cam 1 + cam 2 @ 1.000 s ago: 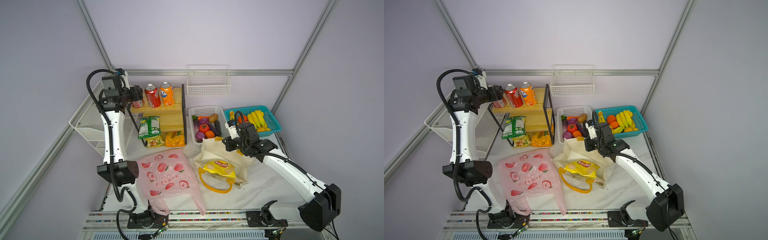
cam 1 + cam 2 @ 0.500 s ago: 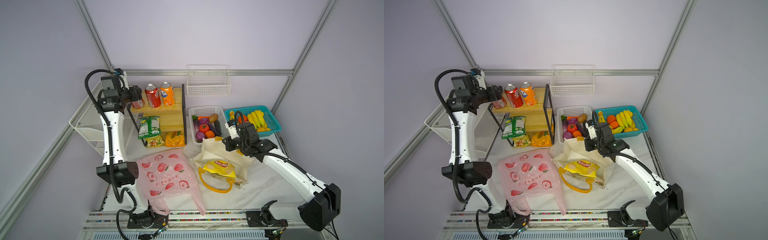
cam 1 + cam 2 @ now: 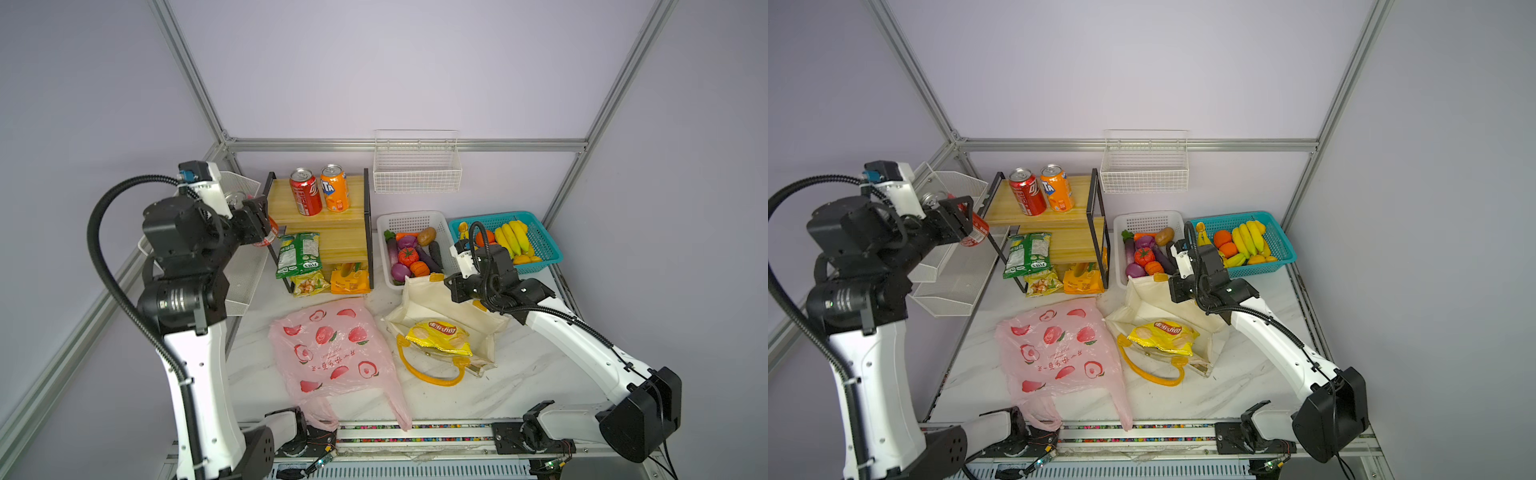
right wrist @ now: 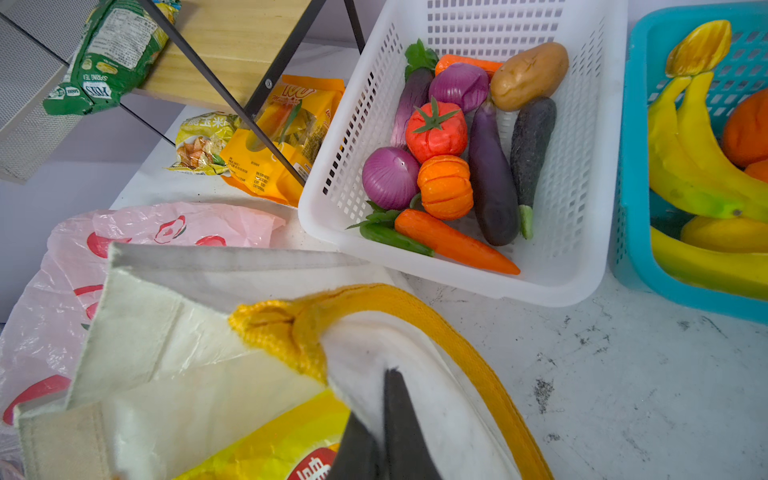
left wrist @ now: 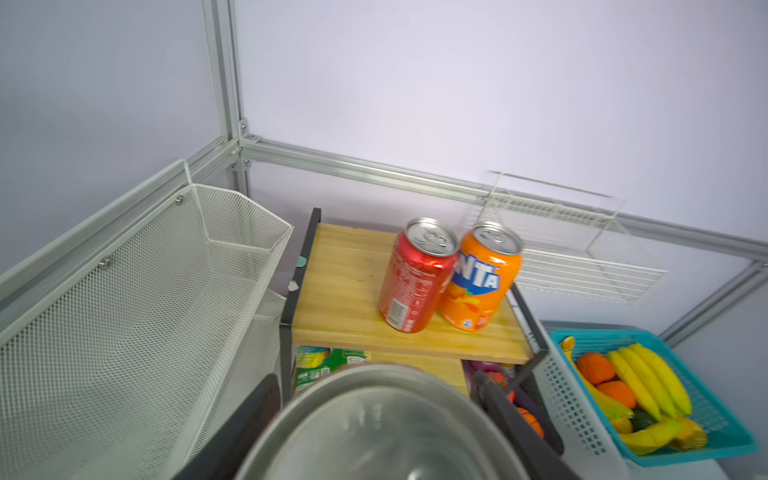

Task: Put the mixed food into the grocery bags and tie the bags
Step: 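Carry the red can with the left gripper over the tote bag opening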

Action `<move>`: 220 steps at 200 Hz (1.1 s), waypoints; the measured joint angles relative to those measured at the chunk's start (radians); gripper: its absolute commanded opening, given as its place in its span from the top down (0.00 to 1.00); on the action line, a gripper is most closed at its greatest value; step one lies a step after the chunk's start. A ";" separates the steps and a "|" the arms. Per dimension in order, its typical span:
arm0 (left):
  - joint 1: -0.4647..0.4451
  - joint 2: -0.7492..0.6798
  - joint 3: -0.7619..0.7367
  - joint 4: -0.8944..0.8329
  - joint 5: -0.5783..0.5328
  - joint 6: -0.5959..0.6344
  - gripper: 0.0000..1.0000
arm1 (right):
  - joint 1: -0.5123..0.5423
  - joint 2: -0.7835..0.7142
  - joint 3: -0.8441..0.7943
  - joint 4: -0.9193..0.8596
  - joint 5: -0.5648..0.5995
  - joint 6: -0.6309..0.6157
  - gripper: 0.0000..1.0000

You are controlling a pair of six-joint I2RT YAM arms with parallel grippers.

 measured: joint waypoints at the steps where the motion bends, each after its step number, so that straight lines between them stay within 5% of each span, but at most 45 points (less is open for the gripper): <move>1: -0.004 -0.011 -0.014 0.005 0.005 -0.005 0.63 | 0.000 0.000 0.000 0.000 0.000 0.000 0.93; 28: -0.100 -0.183 -0.231 0.071 0.093 -0.096 0.64 | 0.000 0.000 0.000 0.000 -0.002 0.004 0.94; 56: -0.319 -0.229 -0.431 0.185 0.115 -0.178 0.66 | 0.000 0.000 0.000 0.000 -0.006 0.009 0.93; 95: -0.689 -0.115 -0.604 0.371 0.013 -0.203 0.66 | 0.000 0.001 0.000 0.000 -0.018 0.018 0.93; 130: -0.930 0.055 -0.692 0.579 -0.057 -0.134 0.67 | -0.021 0.022 0.000 0.010 -0.072 0.027 0.93; 162: -1.038 0.224 -0.719 0.773 -0.069 -0.027 0.68 | -0.051 0.042 0.000 0.026 -0.143 0.032 0.94; 220: -1.064 0.423 -0.847 1.097 -0.027 0.116 0.70 | -0.085 0.058 0.006 0.028 -0.203 0.056 0.95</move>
